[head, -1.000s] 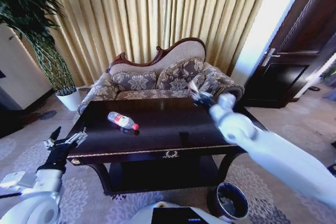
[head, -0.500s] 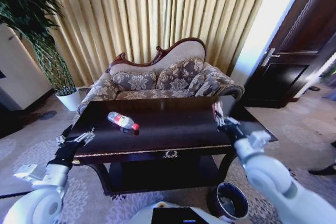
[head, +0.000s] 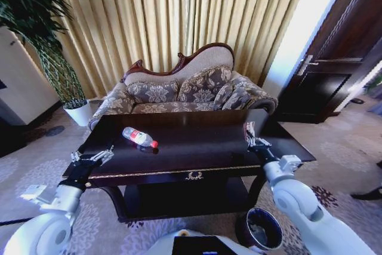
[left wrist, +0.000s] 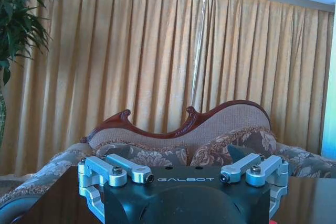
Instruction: Move to the front of the table and place the trash on the table into the trash bin.
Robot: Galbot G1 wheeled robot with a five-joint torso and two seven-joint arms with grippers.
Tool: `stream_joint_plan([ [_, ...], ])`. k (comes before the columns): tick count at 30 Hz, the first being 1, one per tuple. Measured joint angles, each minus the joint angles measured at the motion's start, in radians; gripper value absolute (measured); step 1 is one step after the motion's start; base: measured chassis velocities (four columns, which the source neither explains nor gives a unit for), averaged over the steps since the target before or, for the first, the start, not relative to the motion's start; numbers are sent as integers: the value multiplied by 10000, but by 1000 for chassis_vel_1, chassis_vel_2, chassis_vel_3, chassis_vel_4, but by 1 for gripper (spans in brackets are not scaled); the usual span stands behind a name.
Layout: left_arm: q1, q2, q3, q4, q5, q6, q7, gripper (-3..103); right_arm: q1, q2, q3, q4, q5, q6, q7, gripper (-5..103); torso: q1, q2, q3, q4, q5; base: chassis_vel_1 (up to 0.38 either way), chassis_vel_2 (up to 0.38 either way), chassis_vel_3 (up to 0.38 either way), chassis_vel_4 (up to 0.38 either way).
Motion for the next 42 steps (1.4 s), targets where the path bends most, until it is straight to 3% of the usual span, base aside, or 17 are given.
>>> stream_joint_plan([
  [5, -3, 72, -60, -130, 29, 218, -224, 100, -336, 415, 385, 409, -266, 13, -212, 0, 0, 0, 0, 2, 0, 0, 0, 0, 0],
  [14, -97, -56, -32, -379, 205, 461, -496, 100, -709, 438, 539, 878, -248, -12, -369, 0, -1, 0, 0, 2, 0, 0, 0, 0, 0],
  [42, 2, -474, 69, -436, 402, 481, -371, 100, -1142, 503, 389, 1026, -590, 21, -459, 0, -1, 0, 0, 1, 1, 66, -62, -61, 66],
])
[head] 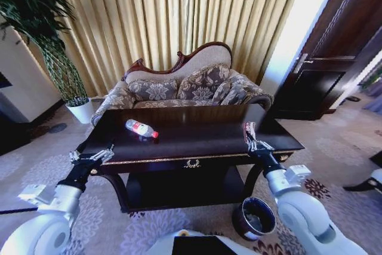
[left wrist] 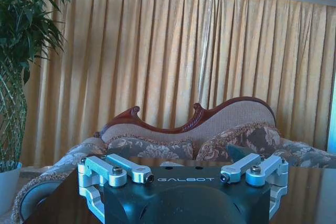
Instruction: Move to the front of the table and place the trash on the table into the trash bin.
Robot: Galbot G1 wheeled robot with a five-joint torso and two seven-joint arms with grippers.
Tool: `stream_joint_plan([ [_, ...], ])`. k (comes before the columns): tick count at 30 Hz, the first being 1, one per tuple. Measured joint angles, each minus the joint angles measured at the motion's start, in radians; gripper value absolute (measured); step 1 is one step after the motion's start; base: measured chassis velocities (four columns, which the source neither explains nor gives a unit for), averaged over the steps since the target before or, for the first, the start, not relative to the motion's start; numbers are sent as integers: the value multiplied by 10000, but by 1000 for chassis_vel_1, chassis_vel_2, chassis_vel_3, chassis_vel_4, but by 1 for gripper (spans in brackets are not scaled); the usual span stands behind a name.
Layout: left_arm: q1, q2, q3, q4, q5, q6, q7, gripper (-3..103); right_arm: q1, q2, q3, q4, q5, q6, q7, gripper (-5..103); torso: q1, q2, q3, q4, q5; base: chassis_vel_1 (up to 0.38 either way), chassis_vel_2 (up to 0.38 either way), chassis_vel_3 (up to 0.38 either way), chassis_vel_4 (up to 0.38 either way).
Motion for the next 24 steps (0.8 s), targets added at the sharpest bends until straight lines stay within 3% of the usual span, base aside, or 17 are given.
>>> stream_joint_plan([
  [11, -29, -146, 124, -5, 38, -32, 130, 100, -260, 490, -64, -760, -175, 218, -95, 0, -3, 2, -2, 1, -1, 63, -62, -60, 63],
  [18, -41, -238, 81, -65, 17, -50, 147, 100, -446, 1086, -61, -2616, -1, 243, -241, 0, 2, -2, 1, -1, 0, 0, 0, 0, 0],
  [24, 12, -252, -141, -49, -168, -184, 151, 100, 156, 1326, -173, -5373, -238, 244, -239, 0, 1, -1, 0, 0, 2, 0, 0, 0, 0],
])
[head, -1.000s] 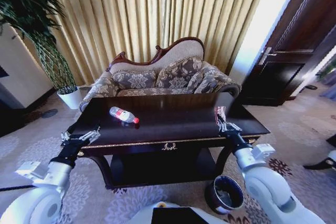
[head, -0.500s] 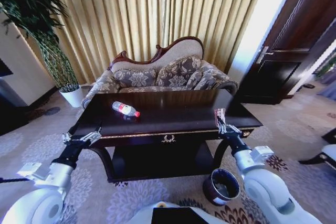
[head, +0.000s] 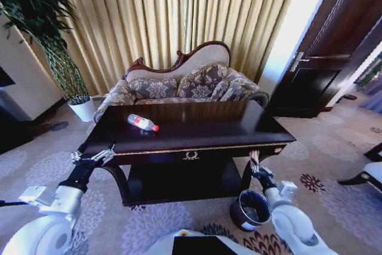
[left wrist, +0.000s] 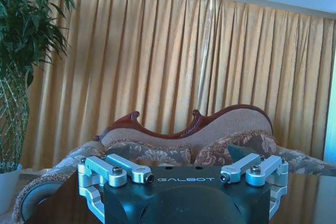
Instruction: Move to the front of the table and place the trash on the table into the trash bin.
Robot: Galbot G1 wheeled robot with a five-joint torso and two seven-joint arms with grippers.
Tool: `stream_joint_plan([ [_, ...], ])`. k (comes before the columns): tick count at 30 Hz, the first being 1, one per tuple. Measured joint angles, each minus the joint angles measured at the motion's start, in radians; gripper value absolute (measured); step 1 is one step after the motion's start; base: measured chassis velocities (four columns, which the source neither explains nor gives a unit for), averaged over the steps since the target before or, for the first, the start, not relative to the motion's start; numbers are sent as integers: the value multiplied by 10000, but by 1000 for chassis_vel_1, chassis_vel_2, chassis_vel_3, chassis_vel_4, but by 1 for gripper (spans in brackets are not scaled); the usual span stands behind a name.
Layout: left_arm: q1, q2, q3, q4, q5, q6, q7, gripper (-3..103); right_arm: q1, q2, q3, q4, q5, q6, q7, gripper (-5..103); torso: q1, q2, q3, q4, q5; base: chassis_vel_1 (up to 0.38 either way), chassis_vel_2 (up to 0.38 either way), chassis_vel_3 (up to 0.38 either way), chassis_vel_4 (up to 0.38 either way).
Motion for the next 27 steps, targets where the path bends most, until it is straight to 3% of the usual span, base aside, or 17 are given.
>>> stream_joint_plan([
  [6, -19, 58, -98, 137, -73, -40, 7, 100, 652, 178, -282, -1729, -503, 47, 27, 0, 0, 0, 0, -2, -1, 0, 0, 0, 0],
  [10, -51, 63, -52, 244, -74, -56, 23, 100, 1490, 370, -784, -3396, -1323, 125, 250, 0, 0, 0, 0, 1, -2, 0, 0, 0, 0],
  [19, -50, 13, -83, 399, -68, -151, 33, 100, 2368, 746, -1455, -5414, -2434, 149, 338, 0, 0, 0, 0, 1, -2, 0, 0, 0, 0],
  [26, -18, -61, -87, 436, -46, -215, 42, 100, 2968, 799, -1572, -6628, -2743, 249, 678, 0, 0, 0, 0, 2, -2, 0, 0, 0, 0],
  [27, -14, -62, -91, 436, -42, -218, 44, 100, 2987, 780, -1573, -6697, -2754, 252, 687, 5, 0, 0, 1, 1, -1, 0, 0, 0, 0],
])
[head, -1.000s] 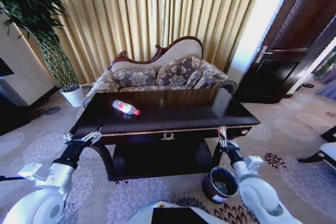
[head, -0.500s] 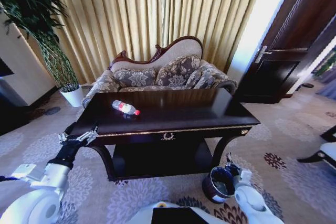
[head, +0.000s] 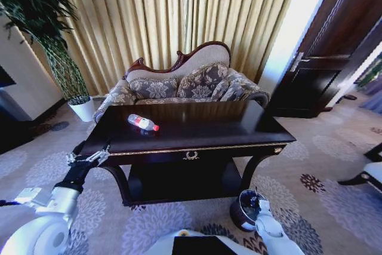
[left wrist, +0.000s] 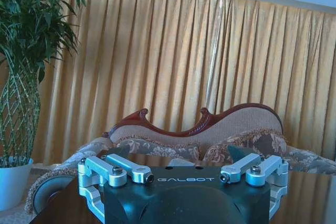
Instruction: Move to the front of the table and place the trash on the table into the trash bin.
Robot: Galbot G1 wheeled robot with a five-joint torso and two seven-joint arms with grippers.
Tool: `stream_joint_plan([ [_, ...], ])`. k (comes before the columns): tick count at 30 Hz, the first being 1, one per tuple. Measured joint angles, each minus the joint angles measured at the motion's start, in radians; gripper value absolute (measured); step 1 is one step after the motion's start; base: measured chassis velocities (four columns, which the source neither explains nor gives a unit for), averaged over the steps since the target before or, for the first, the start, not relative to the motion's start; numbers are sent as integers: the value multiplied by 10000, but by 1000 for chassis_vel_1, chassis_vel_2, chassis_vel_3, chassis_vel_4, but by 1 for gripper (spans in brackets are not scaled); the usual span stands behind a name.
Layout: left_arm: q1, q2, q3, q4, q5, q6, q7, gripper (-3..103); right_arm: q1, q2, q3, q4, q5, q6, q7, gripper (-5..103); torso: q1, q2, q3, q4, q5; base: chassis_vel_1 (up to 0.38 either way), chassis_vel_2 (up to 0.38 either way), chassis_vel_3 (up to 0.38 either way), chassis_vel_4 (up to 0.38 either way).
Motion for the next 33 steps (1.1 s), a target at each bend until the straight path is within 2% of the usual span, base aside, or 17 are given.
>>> stream_joint_plan([
  [2, 2, 1, -21, 0, 4, -6, 2, 100, 5, -84, 0, -112, -35, 4, 3, 16, 0, 1, 0, -3, -2, 0, 0, 0, 0],
  [4, 3, 0, -26, -2, 5, -7, 2, 100, 1, -113, 15, -141, -60, 6, 3, 16, 0, 1, 0, -3, -2, 0, 0, 0, 0],
  [8, 19, -45, 1, -79, 9, -19, 11, 100, -106, -195, 165, -95, -89, 10, 3, 37, 0, 1, 0, -3, -1, 0, 0, 0, 0],
  [10, 21, -61, 16, -106, 10, -26, 18, 100, -135, -206, 196, -56, -89, 16, 3, 37, 0, 1, 0, -3, -1, 0, 0, 0, 0],
  [13, 48, -119, 48, -203, 17, -38, 28, 100, -279, -233, 323, 104, -73, 67, 2, 54, 0, 1, -1, -2, -1, 0, 0, 0, 0],
  [14, 48, -119, 48, -203, 17, -38, 28, 100, -279, -233, 323, 104, -73, 67, 2, 54, 0, 1, -1, -2, -1, 0, 0, 0, 0],
  [17, 105, -142, 48, -294, 23, -56, 31, 100, -433, -233, 471, 215, -62, 219, 1, 70, 0, 1, 0, -2, -1, 0, 0, 0, 0],
  [19, 110, -145, 46, -302, 24, -58, 31, 100, -453, -232, 488, 223, -62, 260, 1, 70, 0, 1, 0, -1, -1, 0, 0, 0, 0],
  [21, 137, -162, 42, -337, 27, -67, 31, 100, -536, -223, 573, 273, -67, 369, 0, 81, 0, 1, -1, -2, 0, 0, 0, 0, 0],
  [22, 137, -162, 42, -337, 27, -67, 31, 100, -536, -223, 573, 273, -67, 369, 0, 81, 0, 1, -1, -2, 0, 0, 0, 0, 0],
  [25, 185, -184, 42, -390, 29, -87, 34, 100, -718, -212, 739, 447, -38, 402, -4, 96, -1, 1, -1, -2, -1, 0, 0, 0, 0],
  [33, 184, -216, 82, -446, 44, -90, 54, 100, -998, -213, 944, 750, 8, 407, -7, 100, 0, 1, -1, -2, 0, 0, 0, 0, 0],
])
